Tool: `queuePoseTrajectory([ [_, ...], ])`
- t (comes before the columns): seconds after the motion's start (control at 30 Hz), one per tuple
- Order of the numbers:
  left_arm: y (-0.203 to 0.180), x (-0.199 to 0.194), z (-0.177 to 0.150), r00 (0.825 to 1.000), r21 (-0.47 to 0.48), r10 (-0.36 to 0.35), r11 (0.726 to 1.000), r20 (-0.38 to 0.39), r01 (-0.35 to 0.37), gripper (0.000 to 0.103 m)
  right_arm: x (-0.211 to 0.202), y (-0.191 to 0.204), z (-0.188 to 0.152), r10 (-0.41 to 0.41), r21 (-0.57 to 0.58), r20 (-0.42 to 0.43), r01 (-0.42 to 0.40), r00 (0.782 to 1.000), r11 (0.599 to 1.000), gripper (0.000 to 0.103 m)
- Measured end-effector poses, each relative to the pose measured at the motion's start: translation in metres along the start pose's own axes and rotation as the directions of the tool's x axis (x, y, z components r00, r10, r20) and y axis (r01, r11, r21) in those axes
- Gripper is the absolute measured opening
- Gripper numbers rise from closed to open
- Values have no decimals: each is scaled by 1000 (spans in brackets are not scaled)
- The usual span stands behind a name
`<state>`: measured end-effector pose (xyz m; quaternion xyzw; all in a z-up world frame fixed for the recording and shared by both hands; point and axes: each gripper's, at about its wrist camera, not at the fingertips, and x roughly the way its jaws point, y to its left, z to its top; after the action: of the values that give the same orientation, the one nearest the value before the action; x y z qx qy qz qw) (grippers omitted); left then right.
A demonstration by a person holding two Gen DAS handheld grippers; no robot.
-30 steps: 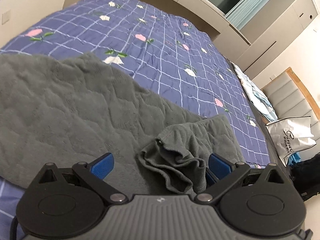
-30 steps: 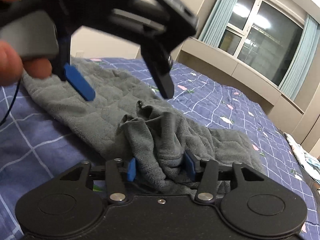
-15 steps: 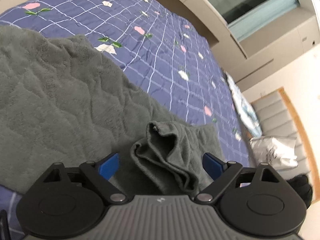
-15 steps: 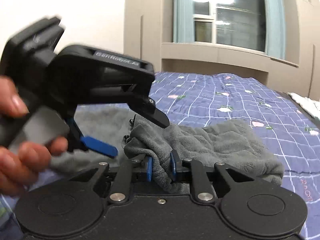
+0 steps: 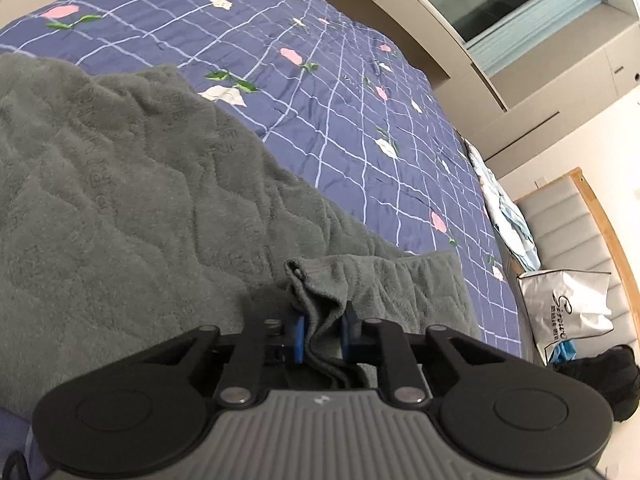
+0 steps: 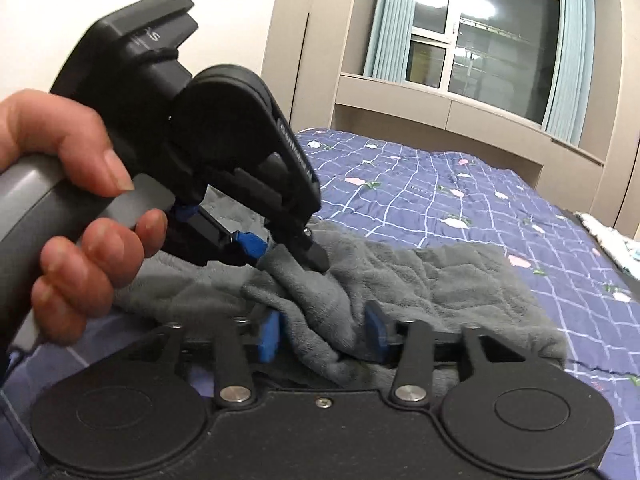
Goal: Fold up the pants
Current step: 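Grasp the cuff with the left gripper beside the right gripper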
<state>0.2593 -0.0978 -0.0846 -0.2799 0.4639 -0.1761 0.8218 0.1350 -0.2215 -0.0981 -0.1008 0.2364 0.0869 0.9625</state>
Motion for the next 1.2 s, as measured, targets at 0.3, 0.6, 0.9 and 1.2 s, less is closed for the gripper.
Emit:
queuePoseTrajectory([
  [0.3,-7,-1,-1,1000,46,17,999,5,-17,9,6,-2,-4,-8,-30,-12,7,1000,1000,23],
  [0.6,-42,-24,11,999,247,40,968,35,-48,6,-1,-7,11,15,92,12,-16,1000,996,20],
  [0.9,-25,-75,32,995,289,66,953,77,-85,6,-12,19,40,96,98,61,-102,994,990,20],
  [1.2,34,-100,39,990,236,122,962,77,-137,6,-2,76,56,214,29,1,-214,977,976,20],
])
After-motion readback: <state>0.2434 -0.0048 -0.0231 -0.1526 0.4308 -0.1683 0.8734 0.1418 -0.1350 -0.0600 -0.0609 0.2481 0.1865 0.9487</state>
